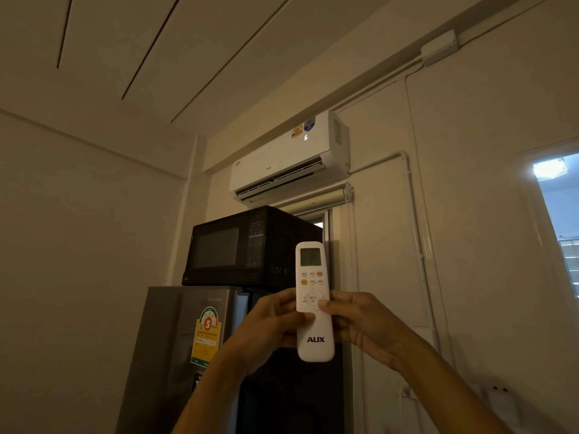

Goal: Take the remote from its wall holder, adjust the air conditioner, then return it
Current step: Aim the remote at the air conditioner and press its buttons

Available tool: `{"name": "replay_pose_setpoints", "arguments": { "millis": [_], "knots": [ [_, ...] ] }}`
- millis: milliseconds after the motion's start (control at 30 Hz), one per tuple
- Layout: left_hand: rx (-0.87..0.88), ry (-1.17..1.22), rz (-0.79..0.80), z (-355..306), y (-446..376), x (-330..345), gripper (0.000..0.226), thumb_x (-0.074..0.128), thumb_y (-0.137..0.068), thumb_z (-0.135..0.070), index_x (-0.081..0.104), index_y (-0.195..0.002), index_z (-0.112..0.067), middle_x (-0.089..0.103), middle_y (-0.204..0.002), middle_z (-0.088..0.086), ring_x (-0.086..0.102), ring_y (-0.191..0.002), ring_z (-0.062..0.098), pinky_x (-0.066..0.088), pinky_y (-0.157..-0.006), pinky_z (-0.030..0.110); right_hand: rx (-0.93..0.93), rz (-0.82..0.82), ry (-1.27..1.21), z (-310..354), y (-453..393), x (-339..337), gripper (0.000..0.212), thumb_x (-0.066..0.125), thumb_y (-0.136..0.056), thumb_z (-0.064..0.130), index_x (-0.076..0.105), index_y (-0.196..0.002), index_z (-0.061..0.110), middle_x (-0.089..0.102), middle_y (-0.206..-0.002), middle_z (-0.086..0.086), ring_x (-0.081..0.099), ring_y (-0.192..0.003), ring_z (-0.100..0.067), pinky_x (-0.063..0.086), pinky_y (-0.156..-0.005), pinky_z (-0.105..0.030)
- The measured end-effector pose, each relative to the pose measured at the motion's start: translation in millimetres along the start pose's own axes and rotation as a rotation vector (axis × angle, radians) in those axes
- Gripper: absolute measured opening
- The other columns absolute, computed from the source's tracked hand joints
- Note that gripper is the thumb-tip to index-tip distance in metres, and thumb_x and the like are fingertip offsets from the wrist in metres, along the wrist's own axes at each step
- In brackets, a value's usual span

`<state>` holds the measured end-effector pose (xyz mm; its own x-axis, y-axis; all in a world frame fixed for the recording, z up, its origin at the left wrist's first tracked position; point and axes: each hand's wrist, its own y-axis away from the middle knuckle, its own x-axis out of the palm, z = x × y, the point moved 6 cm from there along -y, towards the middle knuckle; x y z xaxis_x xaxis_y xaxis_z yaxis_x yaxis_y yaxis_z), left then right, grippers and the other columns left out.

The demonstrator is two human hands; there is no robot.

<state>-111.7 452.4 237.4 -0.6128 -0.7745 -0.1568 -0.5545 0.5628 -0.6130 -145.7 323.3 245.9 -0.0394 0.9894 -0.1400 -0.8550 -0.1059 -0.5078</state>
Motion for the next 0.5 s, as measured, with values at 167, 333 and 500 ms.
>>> {"name": "replay_pose_setpoints", "arguments": {
  "millis": [167,333,500],
  "knots": [
    [-0.025,0.020,0.008,14.3,4.7,0.2,0.041,0.054,-0.086,0.001,0.050,-0.119,-0.024,0.067,-0.115,0.005,0.067,-0.102,0.021,0.059,-0.076,0.034,-0.006,0.017,0.015,-13.4,3.7,-2.7,0.034,0.057,-0.084,0.002,0.057,-0.115,0.018,0.066,-0.112,-0.007,0.068,-0.097,-0.022,0.060,-0.073,-0.034],
    [-0.072,0.048,0.030,44.4,13.4,7.8,0.042,0.053,-0.086,0.003,0.051,-0.117,-0.025,0.070,-0.110,0.002,0.067,-0.104,0.021,0.058,-0.081,0.038,0.036,-0.011,0.028,-43.9,15.0,-10.4,0.037,0.059,-0.083,0.002,0.058,-0.117,0.017,0.071,-0.106,-0.004,0.071,-0.095,-0.020,0.060,-0.076,-0.036],
    [-0.142,0.034,0.087,88.9,22.8,21.4,0.044,0.054,-0.087,0.002,0.050,-0.121,-0.025,0.068,-0.117,0.004,0.065,-0.107,0.019,0.055,-0.088,0.041,0.113,-0.054,0.047,-89.6,32.1,-24.3,0.044,0.061,-0.081,0.001,0.056,-0.122,0.017,0.072,-0.109,-0.005,0.070,-0.098,-0.022,0.059,-0.077,-0.040]
  ]
}}
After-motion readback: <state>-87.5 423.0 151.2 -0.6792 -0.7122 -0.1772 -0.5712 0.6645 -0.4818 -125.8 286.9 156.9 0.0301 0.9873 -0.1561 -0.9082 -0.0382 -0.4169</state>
